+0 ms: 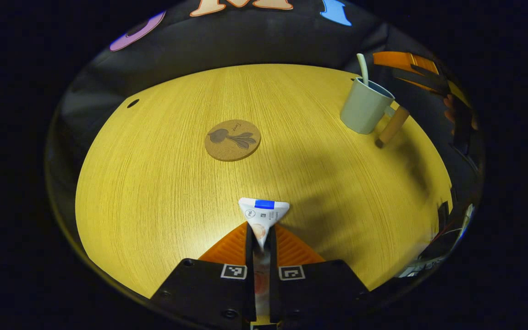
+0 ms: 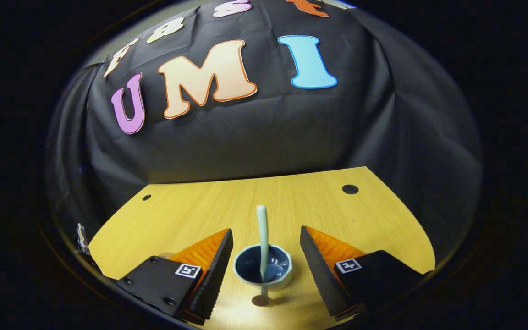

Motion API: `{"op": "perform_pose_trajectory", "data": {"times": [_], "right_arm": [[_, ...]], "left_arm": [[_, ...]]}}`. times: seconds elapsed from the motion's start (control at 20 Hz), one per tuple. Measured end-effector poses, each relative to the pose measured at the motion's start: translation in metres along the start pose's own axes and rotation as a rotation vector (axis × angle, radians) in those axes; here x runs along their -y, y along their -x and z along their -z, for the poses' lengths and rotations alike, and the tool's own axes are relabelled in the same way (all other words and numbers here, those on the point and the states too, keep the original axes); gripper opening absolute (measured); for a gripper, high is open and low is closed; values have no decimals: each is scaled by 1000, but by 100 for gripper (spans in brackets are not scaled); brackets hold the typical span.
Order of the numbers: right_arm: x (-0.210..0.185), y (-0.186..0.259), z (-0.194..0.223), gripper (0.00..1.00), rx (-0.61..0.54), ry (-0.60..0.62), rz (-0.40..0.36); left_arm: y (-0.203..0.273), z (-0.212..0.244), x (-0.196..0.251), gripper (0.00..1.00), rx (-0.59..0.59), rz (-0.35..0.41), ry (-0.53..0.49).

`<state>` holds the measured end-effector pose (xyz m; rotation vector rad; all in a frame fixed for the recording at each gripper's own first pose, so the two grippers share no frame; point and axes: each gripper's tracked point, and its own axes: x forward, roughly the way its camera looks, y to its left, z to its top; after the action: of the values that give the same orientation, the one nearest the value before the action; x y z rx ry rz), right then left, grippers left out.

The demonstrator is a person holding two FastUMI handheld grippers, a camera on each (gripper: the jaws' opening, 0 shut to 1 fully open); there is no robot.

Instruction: Put the toothbrush and toothpaste on the desktop into the cup, then pick up the cup and place it on the coaster on the desktop.

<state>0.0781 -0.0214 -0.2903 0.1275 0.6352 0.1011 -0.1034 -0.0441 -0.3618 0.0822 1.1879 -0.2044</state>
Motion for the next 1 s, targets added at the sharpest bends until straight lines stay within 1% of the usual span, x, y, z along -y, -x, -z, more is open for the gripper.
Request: {"op": "perform_pose_trajectory", "data": {"times": [0.1,0.2,0.35,0.5,0.65,0.7,0.85,0.95,1.0], "right_arm": [[9,13,2,91,4,9,15],[22,26,3,91,9,27,37],[32,43,6,91,6,31,48],[42,59,18,91,-13,43,71],[43,70,33,91,-41,53,68],[48,71,29,91,-46,56,66],[47,78,35,91,-57,54,62],[44,81,40,91,-66,51,54],[44,83,41,91,-66,52,51]], "left_arm": [[1,0,0,9,9,8,2],[0,-2,2,7,17,40,-8],[2,-5,4,7,19,66,-8],[12,-18,8,4,92,114,17],[24,-30,10,4,148,150,37],[29,-35,12,4,158,156,41],[45,-61,21,4,247,201,31],[49,-78,27,3,297,206,25],[51,-85,30,1,304,208,23]]}}
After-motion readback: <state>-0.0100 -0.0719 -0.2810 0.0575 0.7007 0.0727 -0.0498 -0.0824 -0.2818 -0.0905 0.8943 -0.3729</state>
